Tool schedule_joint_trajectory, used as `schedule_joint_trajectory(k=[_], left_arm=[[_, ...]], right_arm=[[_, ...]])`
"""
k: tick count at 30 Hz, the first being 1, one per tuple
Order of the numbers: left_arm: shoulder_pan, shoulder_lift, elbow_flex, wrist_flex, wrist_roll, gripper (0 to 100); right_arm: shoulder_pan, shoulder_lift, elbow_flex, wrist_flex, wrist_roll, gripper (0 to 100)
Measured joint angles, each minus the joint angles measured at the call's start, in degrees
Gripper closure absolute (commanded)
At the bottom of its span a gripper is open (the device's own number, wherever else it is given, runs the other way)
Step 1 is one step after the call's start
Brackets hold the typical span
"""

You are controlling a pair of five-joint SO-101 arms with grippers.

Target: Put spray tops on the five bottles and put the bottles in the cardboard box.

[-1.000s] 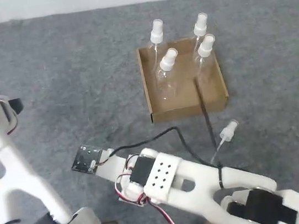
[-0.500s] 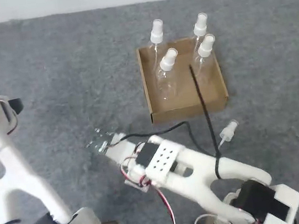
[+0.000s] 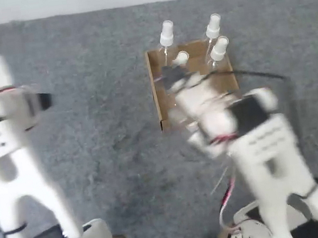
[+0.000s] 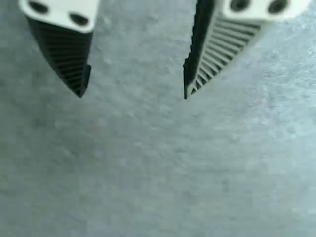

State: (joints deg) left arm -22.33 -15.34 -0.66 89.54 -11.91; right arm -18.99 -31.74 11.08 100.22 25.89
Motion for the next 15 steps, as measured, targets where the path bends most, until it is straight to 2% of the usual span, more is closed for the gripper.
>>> schedule_joint_trajectory(k=[4, 8, 12, 15], left_arm=[[17.85, -0.09, -0.53, 4.04, 0.70, 77], [37.98, 0.09, 0.26, 1.76, 3.96, 77], [54.68, 3.16, 3.34, -6.15, 6.86, 77], [59.25, 10.64, 3.16, -11.34, 8.62, 77]], right_arm=[[20.84, -0.18, -1.58, -0.09, 8.62, 99.3], [38.95, 2.81, -1.58, -2.90, 16.00, 99.3], [51.60, 11.43, -1.58, -12.13, 17.67, 99.3], [57.14, 21.01, -1.58, -19.16, 18.02, 99.3]])
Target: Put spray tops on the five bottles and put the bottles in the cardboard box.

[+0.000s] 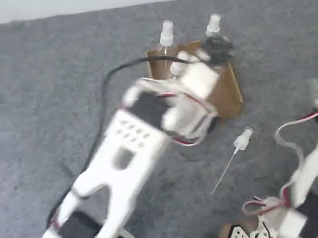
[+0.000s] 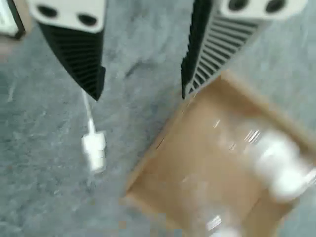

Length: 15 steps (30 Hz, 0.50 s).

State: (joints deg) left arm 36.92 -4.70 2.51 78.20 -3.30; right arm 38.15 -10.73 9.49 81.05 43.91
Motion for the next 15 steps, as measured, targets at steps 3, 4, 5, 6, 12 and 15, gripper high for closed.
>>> schedule_joint_trajectory(k=[3, 4, 5, 6, 12, 15], left_arm=[[2.73, 11.34, -3.25, -2.11, 1.23, 77], [4.13, 14.68, -4.84, -2.20, 1.41, 77], [5.80, 18.02, -6.51, -2.20, 1.76, 77], [7.47, 20.75, -8.09, -2.20, 2.29, 77], [13.36, 30.51, -12.04, -4.75, 4.84, 77], [12.31, 32.53, -12.40, -7.82, 7.47, 77]], right_arm=[[3.08, 9.05, 0.00, -6.77, 0.00, 99.3], [3.87, 11.52, 0.00, -8.79, 0.00, 99.3], [4.40, 13.45, 0.00, -10.73, 0.00, 99.3], [5.01, 15.21, 0.00, -12.66, 0.00, 99.3], [10.11, 20.04, 0.00, -21.36, 2.20, 99.3], [10.64, 22.07, 0.00, -22.24, 3.60, 99.3]])
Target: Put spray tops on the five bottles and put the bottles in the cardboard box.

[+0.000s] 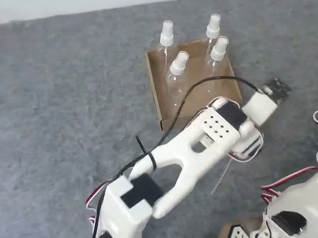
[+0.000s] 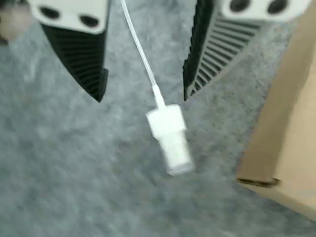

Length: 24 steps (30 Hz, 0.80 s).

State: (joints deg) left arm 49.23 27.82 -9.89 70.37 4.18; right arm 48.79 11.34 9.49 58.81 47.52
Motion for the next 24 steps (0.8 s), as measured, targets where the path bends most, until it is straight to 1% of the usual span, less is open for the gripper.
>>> schedule_joint_trajectory(k=[2, 5, 15, 17, 21, 24], left_arm=[[-0.62, 1.41, 0.00, -1.67, 1.85, 77], [-1.93, 2.99, 0.00, -2.64, 2.46, 77], [-2.55, 7.91, -0.35, -6.68, 0.97, 78], [-2.46, 9.05, -0.44, -7.03, 0.35, 80], [-2.37, 9.41, -0.44, -8.09, 0.26, 91], [-1.85, 9.41, -0.44, -8.26, 0.35, 96]], right_arm=[[0.00, 1.05, 0.00, -0.26, 0.35, 99.3], [-0.09, 1.93, 0.00, -0.53, 0.53, 99.3], [-0.09, 2.02, 0.00, -0.53, 0.53, 99.3], [-0.09, 2.02, 0.00, -0.53, 0.53, 99.3], [-0.09, 2.02, 0.00, -0.53, 0.53, 99.3], [-0.09, 2.02, 0.00, -0.53, 0.53, 99.3]])
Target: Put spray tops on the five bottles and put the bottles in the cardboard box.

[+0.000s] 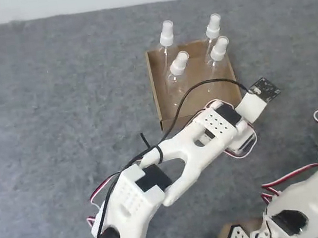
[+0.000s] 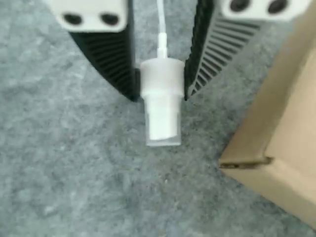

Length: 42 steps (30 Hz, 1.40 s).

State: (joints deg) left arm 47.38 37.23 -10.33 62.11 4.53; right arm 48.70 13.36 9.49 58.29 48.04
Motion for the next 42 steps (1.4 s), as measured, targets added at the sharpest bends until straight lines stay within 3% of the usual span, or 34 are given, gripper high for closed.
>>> schedule_joint_trajectory(k=[5, 21, 29, 36, 42], left_arm=[[1.85, 0.09, -4.22, 3.34, 0.09, 97], [3.87, 0.09, -35.96, 34.81, 0.09, 99], [0.09, -5.45, -40.26, 36.57, -0.35, 99], [-8.62, -27.34, -25.05, 36.57, -1.93, 99], [-27.52, -43.34, -13.45, 36.57, -4.48, 99]], right_arm=[[0.00, 0.00, 0.00, 0.00, 0.00, 99.3], [0.00, 0.00, 0.00, 0.00, 0.09, 99.3], [0.00, 0.00, 0.00, 0.00, 0.26, 99.3], [-1.67, 0.00, 0.00, 0.00, 0.26, 99.3], [-7.47, 0.00, 0.00, 1.41, 0.26, 99.3]])
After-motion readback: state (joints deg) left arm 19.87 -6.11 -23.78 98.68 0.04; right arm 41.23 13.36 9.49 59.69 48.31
